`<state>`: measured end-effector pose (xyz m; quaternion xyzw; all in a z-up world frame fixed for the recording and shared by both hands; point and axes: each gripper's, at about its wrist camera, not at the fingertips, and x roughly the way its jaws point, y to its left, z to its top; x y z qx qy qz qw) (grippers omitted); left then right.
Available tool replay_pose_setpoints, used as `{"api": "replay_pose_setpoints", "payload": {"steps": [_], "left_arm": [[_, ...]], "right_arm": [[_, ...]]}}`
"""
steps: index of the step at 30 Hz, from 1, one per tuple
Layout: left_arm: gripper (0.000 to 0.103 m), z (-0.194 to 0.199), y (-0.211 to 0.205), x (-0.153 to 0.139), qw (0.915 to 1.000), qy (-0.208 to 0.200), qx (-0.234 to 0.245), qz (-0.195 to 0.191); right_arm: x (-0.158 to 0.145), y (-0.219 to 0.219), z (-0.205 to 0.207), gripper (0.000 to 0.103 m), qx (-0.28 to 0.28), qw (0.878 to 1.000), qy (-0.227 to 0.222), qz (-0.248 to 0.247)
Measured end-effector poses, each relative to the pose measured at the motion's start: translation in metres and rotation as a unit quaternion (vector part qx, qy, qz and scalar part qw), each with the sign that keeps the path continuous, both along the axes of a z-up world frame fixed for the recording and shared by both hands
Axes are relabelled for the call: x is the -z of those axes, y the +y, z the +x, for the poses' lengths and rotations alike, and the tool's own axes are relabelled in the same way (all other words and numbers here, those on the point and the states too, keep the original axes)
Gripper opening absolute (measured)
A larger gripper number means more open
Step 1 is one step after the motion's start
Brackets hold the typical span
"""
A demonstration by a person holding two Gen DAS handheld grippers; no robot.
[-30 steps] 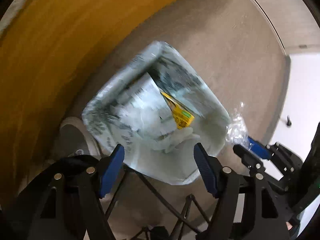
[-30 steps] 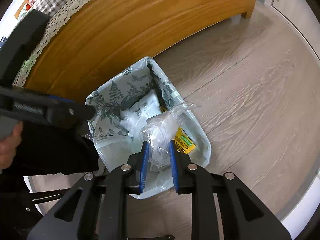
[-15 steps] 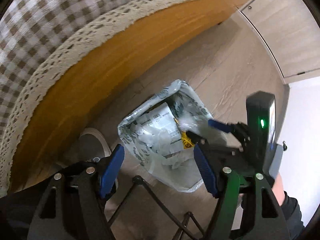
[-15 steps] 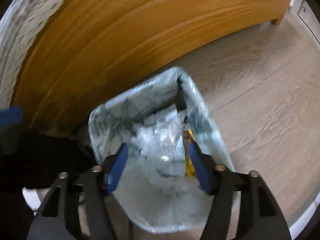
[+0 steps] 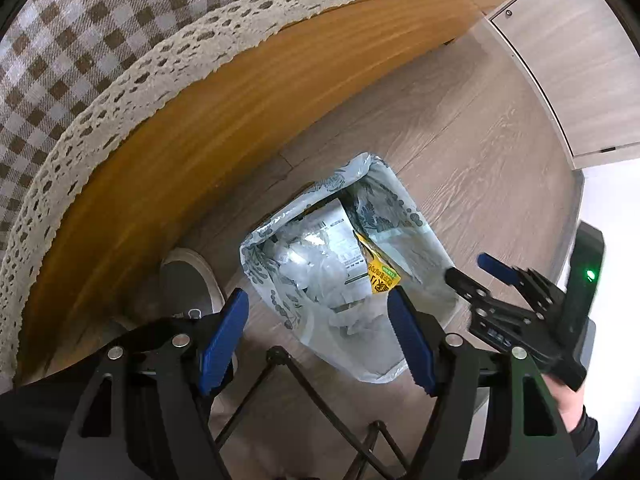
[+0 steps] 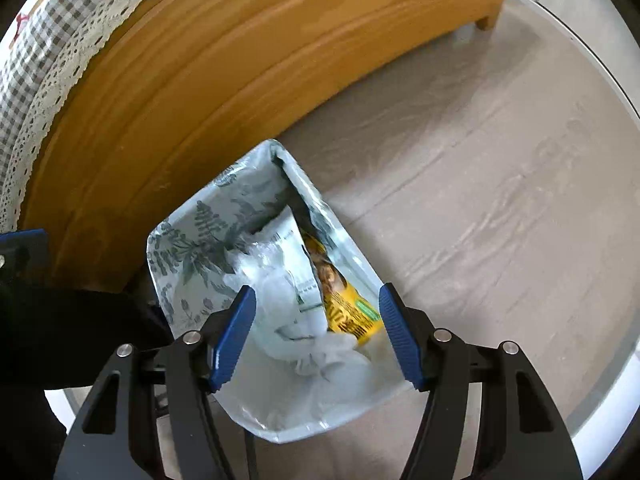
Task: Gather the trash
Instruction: 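Raise both tools from the bin back toward the trash on the bed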
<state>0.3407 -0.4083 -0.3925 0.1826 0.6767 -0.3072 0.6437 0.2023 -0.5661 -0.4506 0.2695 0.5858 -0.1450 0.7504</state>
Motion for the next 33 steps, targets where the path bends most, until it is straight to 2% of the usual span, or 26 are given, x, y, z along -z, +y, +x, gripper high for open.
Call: {"api": "replay_pose_setpoints", "payload": {"steps": [3,6,10,12,14,16,18,21,24,28,30,31,33], "left_arm": [[0.069,-0.002,-0.001,0.002,1.0000,-0.004,0.006,0.005],[0.069,-0.008,-0.005,-0.006,0.9995,-0.015,0.025,-0.010],[0.069,-0.010,-0.006,-0.050,0.9934,-0.067,0.043,-0.082],[0.069,-0.007,0.003,-0.083,0.9857,-0.091,0.042,-0.135],[0.069,0.000,0.021,-0.122,0.9735,-0.125,0.039,-0.187],[0.069,0.012,0.049,-0.159,0.9609,-0.163,0.027,-0.222],[0.080,0.028,0.080,-0.184,0.9514,-0.183,0.009,-0.247],[0.081,0.051,0.132,-0.212,0.9393,-0.229,-0.027,-0.254],[0.082,0.073,0.183,-0.226,0.9270,-0.267,-0.075,-0.252],[0.084,0.119,0.275,-0.228,0.9023,-0.296,-0.205,-0.237],[0.084,0.144,0.331,-0.218,0.8757,-0.288,-0.307,-0.236],[0.084,0.154,0.352,-0.211,0.8655,-0.277,-0.340,-0.243],[0.084,0.178,0.396,-0.199,0.8333,-0.251,-0.424,-0.251]], "right_arm": [[-0.004,0.001,-0.010,0.062,0.005,1.000,0.008,-0.006],[-0.013,0.006,-0.016,0.062,-0.001,1.000,0.019,-0.025],[-0.039,0.010,-0.015,0.062,-0.003,0.999,0.013,-0.050],[-0.056,0.014,-0.007,0.062,-0.006,0.998,0.001,-0.063],[-0.077,0.018,0.003,0.062,-0.013,0.997,-0.013,-0.079],[-0.105,0.026,0.020,0.062,-0.024,0.994,-0.037,-0.099],[-0.127,0.035,0.036,0.062,-0.035,0.991,-0.060,-0.113],[-0.165,0.061,0.072,0.062,-0.062,0.984,-0.102,-0.132],[-0.198,0.101,0.120,0.062,-0.106,0.974,-0.143,-0.143],[-0.226,0.151,0.175,0.062,-0.154,0.962,-0.181,-0.136],[-0.236,0.175,0.198,0.062,-0.176,0.956,-0.193,-0.131],[-0.239,0.184,0.206,0.062,-0.184,0.954,-0.198,-0.129],[-0.246,0.206,0.222,0.062,-0.207,0.947,-0.209,-0.128]]}}
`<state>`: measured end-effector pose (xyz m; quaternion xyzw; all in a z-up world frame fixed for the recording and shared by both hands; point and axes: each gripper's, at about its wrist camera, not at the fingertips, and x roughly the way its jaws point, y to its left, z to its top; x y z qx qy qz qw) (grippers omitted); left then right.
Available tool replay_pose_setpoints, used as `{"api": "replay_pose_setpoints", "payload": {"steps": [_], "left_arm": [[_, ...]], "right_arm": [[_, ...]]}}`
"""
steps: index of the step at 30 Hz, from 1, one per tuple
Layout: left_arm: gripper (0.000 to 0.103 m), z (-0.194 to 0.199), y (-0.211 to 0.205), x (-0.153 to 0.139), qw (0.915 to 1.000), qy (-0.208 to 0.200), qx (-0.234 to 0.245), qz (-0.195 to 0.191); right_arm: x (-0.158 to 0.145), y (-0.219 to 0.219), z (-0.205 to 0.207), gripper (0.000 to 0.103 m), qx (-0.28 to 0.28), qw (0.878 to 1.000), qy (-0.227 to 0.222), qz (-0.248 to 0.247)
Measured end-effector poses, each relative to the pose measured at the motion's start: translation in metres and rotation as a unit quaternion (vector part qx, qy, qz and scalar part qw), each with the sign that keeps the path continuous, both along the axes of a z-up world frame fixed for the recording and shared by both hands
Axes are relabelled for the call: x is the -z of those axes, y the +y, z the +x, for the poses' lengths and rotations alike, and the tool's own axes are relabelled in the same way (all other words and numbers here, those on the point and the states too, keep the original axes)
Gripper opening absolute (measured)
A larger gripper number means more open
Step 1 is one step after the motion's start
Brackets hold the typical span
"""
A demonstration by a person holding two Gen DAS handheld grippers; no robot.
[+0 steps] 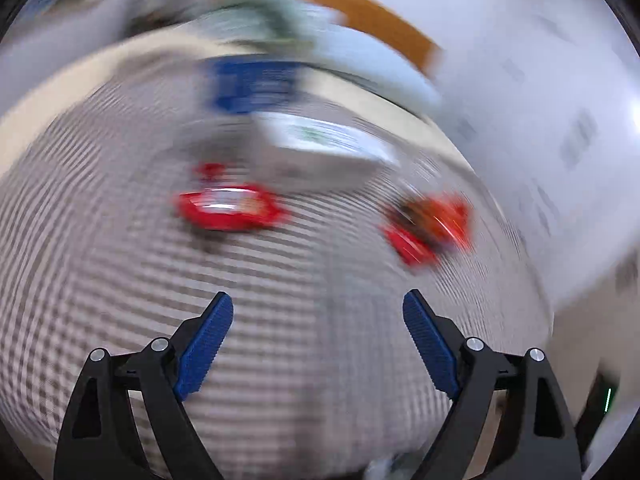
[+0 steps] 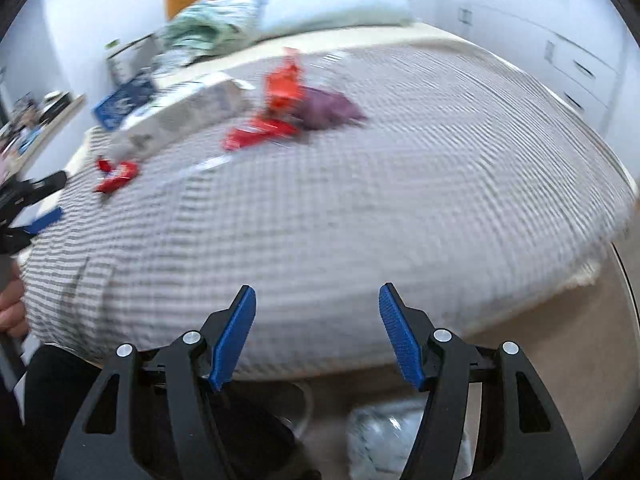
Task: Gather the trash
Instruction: 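Raise both tools from the bin back toward the trash on the bed, then grasp a small red snack packet with the left tool while the right tool grasps a clear straw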
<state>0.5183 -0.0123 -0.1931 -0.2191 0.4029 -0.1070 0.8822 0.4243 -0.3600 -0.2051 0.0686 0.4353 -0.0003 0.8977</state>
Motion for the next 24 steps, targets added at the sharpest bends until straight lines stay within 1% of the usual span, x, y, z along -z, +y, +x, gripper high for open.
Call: {"api": "replay_pose_setpoints", "payload": {"steps": [1,2,4,5,6,7,9,10,11,13,14,15,16,17,18,20,21,22,24], "left_arm": [[0.084,0.015,0.025,0.010,0.9984,0.020,-0.052,-0.013],[0.084,0.025,0.038,0.014,0.9970,0.027,-0.072,-0.014],[0.083,0.052,0.062,0.022,0.9949,0.038,-0.092,-0.018],[0.081,0.062,0.066,0.025,0.9944,0.044,-0.093,-0.023],[0.076,0.073,0.070,0.028,0.9940,0.050,-0.091,-0.033],[0.075,0.090,0.076,0.034,0.9925,0.061,-0.093,-0.051],[0.061,0.108,0.081,0.041,0.9893,0.076,-0.109,-0.060],[0.058,0.117,0.082,0.044,0.9888,0.077,-0.112,-0.062],[0.051,0.124,0.080,0.048,0.9892,0.075,-0.110,-0.062],[0.042,0.132,0.074,0.054,0.9898,0.078,-0.105,-0.057],[0.031,0.134,0.071,0.057,0.9905,0.079,-0.094,-0.061],[0.015,0.135,0.066,0.059,0.9917,0.082,-0.078,-0.060],[0.007,0.135,0.056,0.059,0.9925,0.083,-0.072,-0.053],[0.000,0.132,0.052,0.056,0.9935,0.074,-0.070,-0.049],[0.000,0.128,0.048,0.051,0.9952,0.057,-0.064,-0.048],[0.000,0.119,0.040,0.032,0.9978,0.010,-0.044,-0.049],[0.000,0.117,0.039,0.024,0.9978,-0.011,-0.039,-0.053],[0.000,0.111,0.040,0.012,0.9966,-0.044,-0.033,-0.062],[0.000,0.101,0.043,0.003,0.9937,-0.080,-0.030,-0.072]], "right_arm": [[-0.003,0.013,0.009,0.062,-0.014,1.000,-0.003,-0.004],[-0.005,0.023,0.016,0.062,-0.026,1.000,-0.006,-0.006],[-0.008,0.041,0.028,0.062,-0.044,0.999,-0.011,0.000],[-0.008,0.047,0.032,0.062,-0.050,0.999,-0.013,0.007],[-0.010,0.054,0.036,0.062,-0.055,0.998,-0.013,0.013],[-0.010,0.060,0.041,0.062,-0.060,0.998,-0.011,0.020],[-0.008,0.072,0.049,0.062,-0.070,0.997,-0.005,0.028],[-0.005,0.079,0.054,0.062,-0.075,0.997,0.000,0.027],[-0.002,0.085,0.059,0.062,-0.077,0.997,0.005,0.022],[0.004,0.093,0.068,0.063,-0.075,0.997,0.014,0.024],[0.006,0.095,0.072,0.063,-0.073,0.997,0.017,0.031],[0.009,0.097,0.075,0.064,-0.070,0.997,0.019,0.037],[0.013,0.101,0.080,0.065,-0.065,0.997,0.023,0.046],[0.017,0.105,0.085,0.065,-0.062,0.996,0.026,0.057],[0.021,0.109,0.088,0.065,-0.057,0.996,0.028,0.066],[0.031,0.119,0.101,0.065,-0.039,0.995,0.033,0.089],[0.033,0.123,0.106,0.065,-0.029,0.994,0.031,0.098],[0.035,0.129,0.112,0.065,-0.015,0.994,0.029,0.104],[0.034,0.137,0.122,0.067,0.021,0.995,0.019,0.091]]}}
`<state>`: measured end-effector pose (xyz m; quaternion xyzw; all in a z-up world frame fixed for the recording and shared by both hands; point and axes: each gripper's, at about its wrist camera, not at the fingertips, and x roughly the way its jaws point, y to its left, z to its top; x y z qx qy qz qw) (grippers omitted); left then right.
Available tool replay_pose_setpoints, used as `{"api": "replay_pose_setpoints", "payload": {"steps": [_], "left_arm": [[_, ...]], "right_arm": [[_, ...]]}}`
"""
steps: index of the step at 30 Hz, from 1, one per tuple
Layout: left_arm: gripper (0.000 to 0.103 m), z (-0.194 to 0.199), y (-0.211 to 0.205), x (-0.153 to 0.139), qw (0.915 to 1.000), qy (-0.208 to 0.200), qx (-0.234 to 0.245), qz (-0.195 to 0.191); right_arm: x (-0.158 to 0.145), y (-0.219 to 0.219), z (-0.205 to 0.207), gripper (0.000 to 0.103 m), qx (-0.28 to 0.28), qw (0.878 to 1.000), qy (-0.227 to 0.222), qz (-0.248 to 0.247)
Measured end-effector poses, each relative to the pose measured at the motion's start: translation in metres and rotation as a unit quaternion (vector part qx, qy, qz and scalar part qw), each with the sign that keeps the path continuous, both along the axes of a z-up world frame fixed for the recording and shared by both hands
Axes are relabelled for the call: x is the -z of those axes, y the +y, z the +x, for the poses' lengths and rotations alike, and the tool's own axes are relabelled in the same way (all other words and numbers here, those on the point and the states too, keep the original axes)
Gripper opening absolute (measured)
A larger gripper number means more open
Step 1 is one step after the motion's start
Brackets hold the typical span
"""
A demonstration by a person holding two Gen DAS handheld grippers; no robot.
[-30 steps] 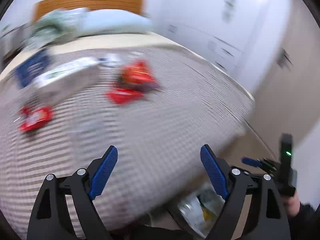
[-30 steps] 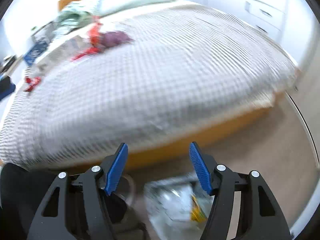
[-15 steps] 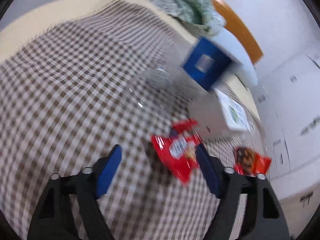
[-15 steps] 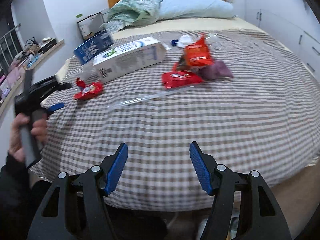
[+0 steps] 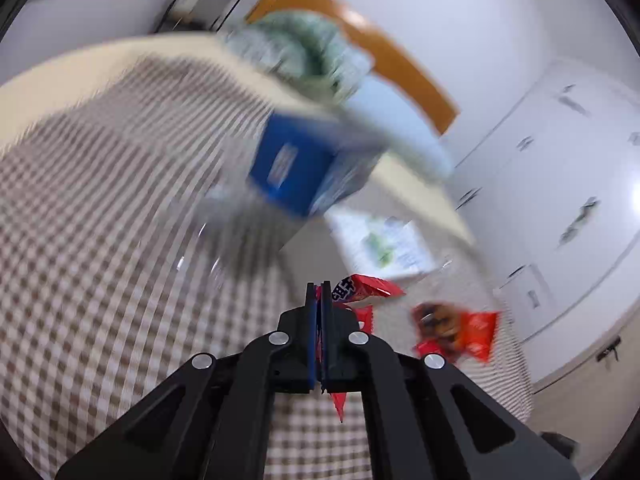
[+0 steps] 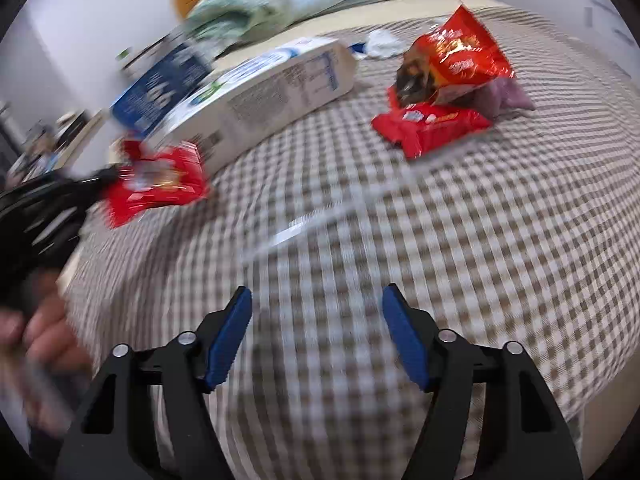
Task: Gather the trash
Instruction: 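Grasp a small red snack packet with the left tool while the right tool grasps a clear straw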
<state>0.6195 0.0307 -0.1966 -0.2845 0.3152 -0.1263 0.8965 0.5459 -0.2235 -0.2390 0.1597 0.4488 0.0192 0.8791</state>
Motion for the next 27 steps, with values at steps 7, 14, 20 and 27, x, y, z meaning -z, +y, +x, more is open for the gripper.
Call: {"api": "replay_pose_setpoints", "payload": {"steps": [7,14,20,27], "left_arm": [[0.000,-0.014,0.020,-0.010,0.9961,-0.061,-0.059,0.022],[0.000,-0.020,0.030,-0.013,0.9953,-0.060,-0.073,0.019],[0.000,-0.016,0.023,-0.009,0.9954,-0.056,-0.070,0.034],[0.000,-0.015,0.025,-0.009,0.9958,-0.053,-0.068,0.031]], "right_arm": [[-0.001,0.028,0.037,0.067,0.092,0.992,-0.015,-0.081],[-0.012,0.023,0.025,0.067,0.108,0.992,-0.044,-0.043],[-0.022,0.021,0.040,0.067,0.114,0.991,-0.055,-0.041],[-0.007,0.019,0.084,0.067,0.086,0.993,-0.036,-0.076]]}}
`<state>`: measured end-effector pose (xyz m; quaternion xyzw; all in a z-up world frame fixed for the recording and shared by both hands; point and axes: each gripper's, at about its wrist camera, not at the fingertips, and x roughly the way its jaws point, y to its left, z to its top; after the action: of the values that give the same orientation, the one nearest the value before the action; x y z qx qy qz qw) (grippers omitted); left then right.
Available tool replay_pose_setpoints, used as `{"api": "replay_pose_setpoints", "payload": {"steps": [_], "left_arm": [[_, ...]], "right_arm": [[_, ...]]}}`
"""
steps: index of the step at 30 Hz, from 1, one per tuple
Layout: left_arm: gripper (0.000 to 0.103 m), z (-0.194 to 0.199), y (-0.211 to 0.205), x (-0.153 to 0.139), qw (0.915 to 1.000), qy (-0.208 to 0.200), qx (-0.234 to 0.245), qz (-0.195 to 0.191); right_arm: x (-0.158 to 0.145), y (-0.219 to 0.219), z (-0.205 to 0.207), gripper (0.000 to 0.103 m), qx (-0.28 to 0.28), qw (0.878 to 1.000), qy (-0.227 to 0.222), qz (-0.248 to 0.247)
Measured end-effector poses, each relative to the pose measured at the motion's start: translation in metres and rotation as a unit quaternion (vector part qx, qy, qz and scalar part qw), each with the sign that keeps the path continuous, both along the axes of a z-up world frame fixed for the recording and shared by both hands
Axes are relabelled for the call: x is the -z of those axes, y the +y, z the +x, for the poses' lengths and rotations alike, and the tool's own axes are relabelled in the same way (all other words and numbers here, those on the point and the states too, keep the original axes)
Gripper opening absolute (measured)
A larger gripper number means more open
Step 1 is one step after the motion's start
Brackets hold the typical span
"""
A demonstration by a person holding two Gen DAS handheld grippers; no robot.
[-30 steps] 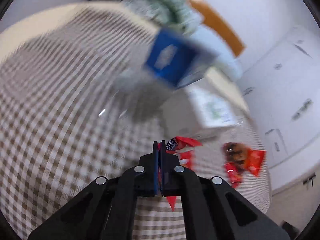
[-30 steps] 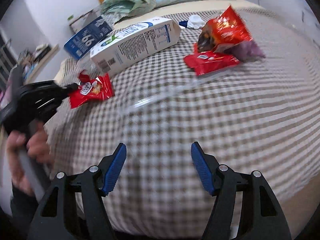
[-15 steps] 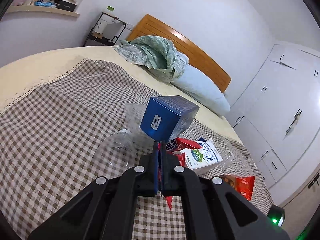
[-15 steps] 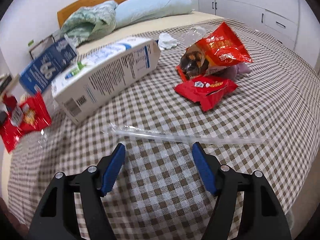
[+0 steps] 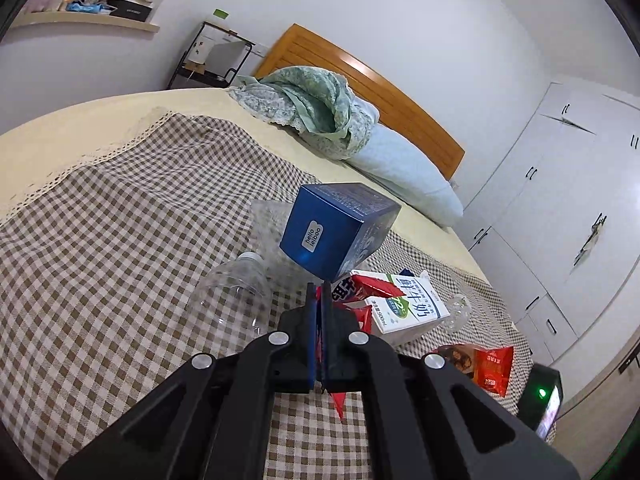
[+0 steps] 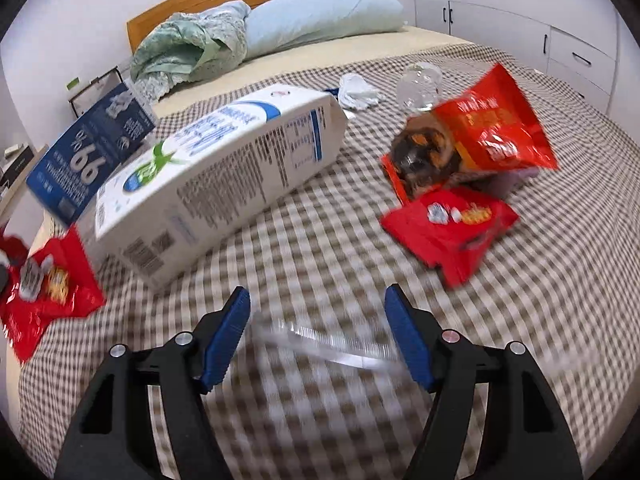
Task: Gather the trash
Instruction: 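Grasp a small red snack packet with the left tool while the right tool grasps a clear straw, then carry the red packet and straw into the bin while both tools open over it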
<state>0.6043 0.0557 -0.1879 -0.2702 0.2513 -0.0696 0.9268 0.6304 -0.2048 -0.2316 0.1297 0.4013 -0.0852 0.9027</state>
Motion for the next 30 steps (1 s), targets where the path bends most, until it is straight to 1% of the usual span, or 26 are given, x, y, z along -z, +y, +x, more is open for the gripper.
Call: {"api": "replay_pose_setpoints", "payload": {"steps": [1,2,3,4,5,6,7,8,9,10,11,12,13,14,17,18,19,20,21,22,23,25,26,27,29,30], "left_arm": [[0.000,0.000,0.000,0.000,1.0000,0.000,0.000,0.001],[0.000,0.000,0.001,0.001,1.0000,0.001,0.001,0.001],[0.000,0.001,0.001,0.001,1.0000,0.002,0.001,0.001],[0.000,0.001,0.001,0.002,1.0000,0.003,0.000,0.001],[0.000,0.001,0.002,0.002,1.0000,0.004,0.001,0.002],[0.000,0.002,0.002,0.003,1.0000,0.006,0.000,0.003],[0.000,0.001,0.003,0.002,1.0000,0.006,-0.001,0.002],[0.000,0.002,0.003,0.003,1.0000,0.007,0.000,0.000],[0.000,0.002,0.004,0.003,1.0000,0.008,0.000,-0.002],[0.000,0.002,0.005,0.003,1.0000,0.009,-0.001,-0.004],[0.000,0.002,0.005,0.003,0.9999,0.009,0.000,-0.005],[0.000,0.002,0.005,0.003,1.0000,0.008,0.001,-0.003],[0.000,0.001,0.005,0.003,1.0000,0.008,0.000,-0.002],[0.000,0.001,0.004,0.003,1.0000,0.008,-0.001,-0.001],[0.000,0.001,0.002,0.003,1.0000,0.009,0.002,0.000],[0.000,0.001,0.001,0.003,1.0000,0.009,0.003,0.001],[0.000,0.001,0.000,0.003,0.9999,0.010,0.005,0.004],[0.000,0.000,-0.001,0.003,0.9999,0.011,0.006,0.007],[0.000,0.000,-0.002,0.003,0.9999,0.011,0.006,0.011],[0.000,0.000,-0.002,0.003,0.9999,0.011,0.006,0.011],[0.000,0.000,-0.001,0.003,0.9999,0.010,0.005,0.009],[0.000,0.001,0.000,0.004,0.9999,0.011,0.005,0.004],[0.000,0.001,0.000,0.004,0.9999,0.012,0.006,0.003],[0.000,0.001,0.000,0.004,0.9999,0.012,0.006,0.005],[0.000,0.001,-0.002,0.004,0.9999,0.012,0.007,0.010],[0.000,0.001,-0.003,0.004,0.9998,0.012,0.008,0.011]], "right_arm": [[0.003,0.001,0.008,0.067,0.000,1.000,0.010,-0.019],[0.006,0.002,0.014,0.067,-0.003,0.999,0.022,-0.029],[0.008,0.003,0.016,0.067,-0.003,0.999,0.025,-0.033],[0.006,0.005,0.015,0.059,-0.011,0.999,0.025,-0.039],[0.006,0.008,0.011,0.055,-0.026,0.998,0.028,-0.048],[0.006,0.010,0.012,0.043,-0.042,0.997,0.027,-0.060],[0.004,0.008,0.005,0.029,-0.062,0.995,0.022,-0.077],[0.002,0.003,0.001,0.021,-0.076,0.994,0.019,-0.082],[-0.001,-0.002,-0.003,0.010,-0.092,0.992,0.017,-0.079],[-0.005,-0.011,-0.007,0.008,-0.121,0.991,0.015,-0.064],[-0.007,-0.018,-0.011,0.004,-0.144,0.987,0.021,-0.067],[-0.009,-0.022,-0.014,0.004,-0.158,0.983,0.037,-0.087],[-0.010,-0.027,-0.020,0.004,-0.174,0.978,0.051,-0.100],[-0.012,-0.034,-0.028,0.004,-0.179,0.976,0.059,-0.104],[-0.016,-0.058,-0.051,0.006,-0.176,0.976,0.060,-0.116],[-0.020,-0.064,-0.057,0.013,-0.189,0.974,0.051,-0.112],[-0.024,-0.071,-0.064,0.030,-0.206,0.972,0.035,-0.109],[-0.027,-0.078,-0.068,0.041,-0.216,0.969,0.026,-0.114],[-0.029,-0.086,-0.069,0.056,-0.224,0.966,0.021,-0.124],[-0.030,-0.094,-0.072,0.058,-0.237,0.961,0.016,-0.144],[-0.027,-0.102,-0.073,0.058,-0.257,0.952,0.021,-0.166],[-0.017,-0.111,-0.073,0.058,-0.285,0.935,0.051,-0.204],[-0.012,-0.115,-0.071,0.058,-0.303,0.927,0.066,-0.211],[-0.010,-0.117,-0.071,0.058,-0.313,0.924,0.070,-0.210],[-0.007,-0.125,-0.064,0.058,-0.327,0.923,0.070,-0.192],[-0.004,-0.127,-0.058,0.055,-0.335,0.921,0.072,-0.184]]}}
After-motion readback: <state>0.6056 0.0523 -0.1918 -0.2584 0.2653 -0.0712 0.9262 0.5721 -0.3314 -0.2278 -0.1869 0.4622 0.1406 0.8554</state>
